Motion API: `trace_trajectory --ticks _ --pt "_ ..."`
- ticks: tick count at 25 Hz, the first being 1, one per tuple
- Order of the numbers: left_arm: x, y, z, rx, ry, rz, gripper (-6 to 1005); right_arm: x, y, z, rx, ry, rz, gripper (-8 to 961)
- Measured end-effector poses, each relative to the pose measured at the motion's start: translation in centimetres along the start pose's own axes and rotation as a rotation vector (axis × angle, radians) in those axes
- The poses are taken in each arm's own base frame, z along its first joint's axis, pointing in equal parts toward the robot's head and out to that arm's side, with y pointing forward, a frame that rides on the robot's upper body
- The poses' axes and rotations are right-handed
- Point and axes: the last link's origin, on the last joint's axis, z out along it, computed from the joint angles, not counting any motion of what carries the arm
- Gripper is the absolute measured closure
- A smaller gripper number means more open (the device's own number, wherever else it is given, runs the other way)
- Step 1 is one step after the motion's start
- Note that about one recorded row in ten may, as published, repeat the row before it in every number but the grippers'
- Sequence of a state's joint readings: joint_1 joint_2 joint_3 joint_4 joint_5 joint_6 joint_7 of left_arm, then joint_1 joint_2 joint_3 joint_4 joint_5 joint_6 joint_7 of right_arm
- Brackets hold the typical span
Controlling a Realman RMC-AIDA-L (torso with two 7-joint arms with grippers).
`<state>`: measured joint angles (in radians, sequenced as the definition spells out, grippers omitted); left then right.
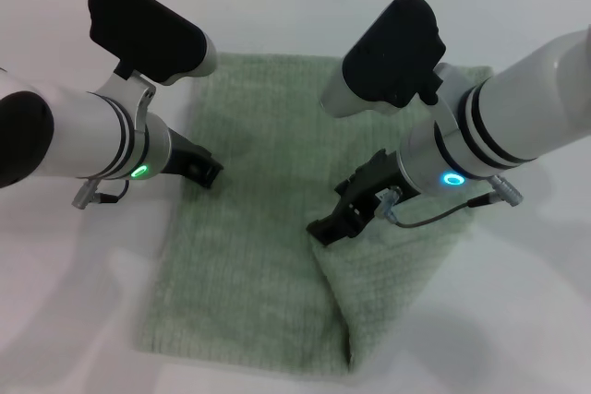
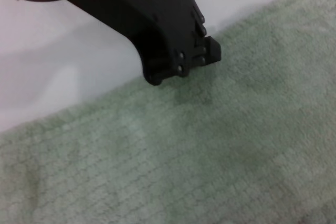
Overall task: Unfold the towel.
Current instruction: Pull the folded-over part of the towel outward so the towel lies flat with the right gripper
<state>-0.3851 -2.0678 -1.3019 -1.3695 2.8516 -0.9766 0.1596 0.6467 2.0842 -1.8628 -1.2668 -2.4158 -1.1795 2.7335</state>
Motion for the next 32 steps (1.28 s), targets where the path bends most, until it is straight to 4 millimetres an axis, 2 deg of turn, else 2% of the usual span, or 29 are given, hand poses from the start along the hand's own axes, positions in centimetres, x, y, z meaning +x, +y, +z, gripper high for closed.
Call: trace_trajectory --ticks 5,7,14,19,26,32 --pt "0.0 0.0 0.0 0.000 0.001 0.001 1001 0.1 -0.4 0.5 0.002 0.035 0.004 208" --pt "0.1 0.1 -0.1 -0.001 0.003 0.003 1001 -0.1 -0.2 0.2 0.000 0.031 -0.009 412" --pt "0.1 0.0 -0.1 0.000 0.003 0.003 1000 -0.2 -0.1 -0.4 0.004 0.014 -0.030 661" --pt "0.1 0.0 -0.1 0.002 0.003 0.004 1000 -0.1 0.0 -0.4 0.003 0.028 -0.040 888" --pt "0.1 -0.1 -0.1 0.006 0.003 0.007 1000 -0.4 0.3 -1.6 -0.015 0.043 -0.057 955" --pt "0.4 -0.1 -0.1 0.005 0.008 0.024 1000 -0.7 0.9 -4.6 -0.046 0.071 -0.068 955"
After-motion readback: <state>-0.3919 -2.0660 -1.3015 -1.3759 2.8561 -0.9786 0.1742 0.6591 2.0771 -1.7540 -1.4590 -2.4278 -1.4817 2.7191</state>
